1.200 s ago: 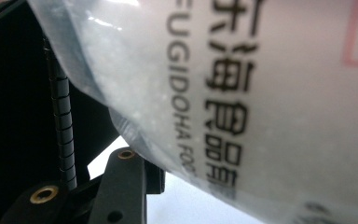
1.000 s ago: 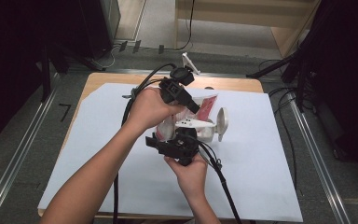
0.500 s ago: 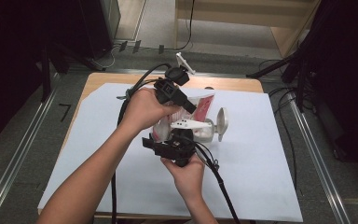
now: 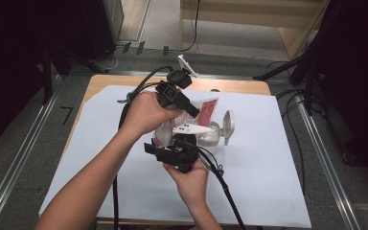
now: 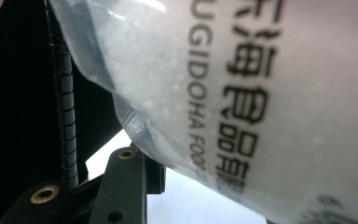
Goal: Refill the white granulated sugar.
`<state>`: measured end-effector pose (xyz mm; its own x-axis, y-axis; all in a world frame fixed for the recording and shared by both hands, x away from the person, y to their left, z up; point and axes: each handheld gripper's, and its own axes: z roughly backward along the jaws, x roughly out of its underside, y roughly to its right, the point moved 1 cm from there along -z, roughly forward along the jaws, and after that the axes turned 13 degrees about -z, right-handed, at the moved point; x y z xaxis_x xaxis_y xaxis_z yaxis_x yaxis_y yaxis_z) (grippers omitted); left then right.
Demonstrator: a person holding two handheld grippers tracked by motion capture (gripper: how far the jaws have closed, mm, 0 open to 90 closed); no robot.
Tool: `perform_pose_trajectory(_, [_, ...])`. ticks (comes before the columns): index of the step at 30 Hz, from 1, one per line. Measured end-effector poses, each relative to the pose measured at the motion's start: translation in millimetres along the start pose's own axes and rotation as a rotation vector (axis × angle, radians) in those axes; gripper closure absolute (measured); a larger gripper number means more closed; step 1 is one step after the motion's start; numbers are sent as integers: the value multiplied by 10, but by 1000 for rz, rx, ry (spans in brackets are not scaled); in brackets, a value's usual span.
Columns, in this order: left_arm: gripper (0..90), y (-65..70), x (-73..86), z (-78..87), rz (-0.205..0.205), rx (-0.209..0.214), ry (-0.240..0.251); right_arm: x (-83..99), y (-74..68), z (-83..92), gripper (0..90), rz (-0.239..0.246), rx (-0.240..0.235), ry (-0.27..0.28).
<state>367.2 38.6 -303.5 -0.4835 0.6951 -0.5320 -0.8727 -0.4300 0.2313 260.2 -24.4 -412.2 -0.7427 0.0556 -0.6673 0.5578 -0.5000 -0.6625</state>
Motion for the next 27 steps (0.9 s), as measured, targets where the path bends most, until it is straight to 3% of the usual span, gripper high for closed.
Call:
perform_pose_trajectory(15, [872,54,-128,-52,-23,3,-26,-25,31,86,625,-28,1,35])
perform_pose_trajectory(27, [872,59,-145,-67,-31,9,-24,-21,36,102,628,-19,11,39])
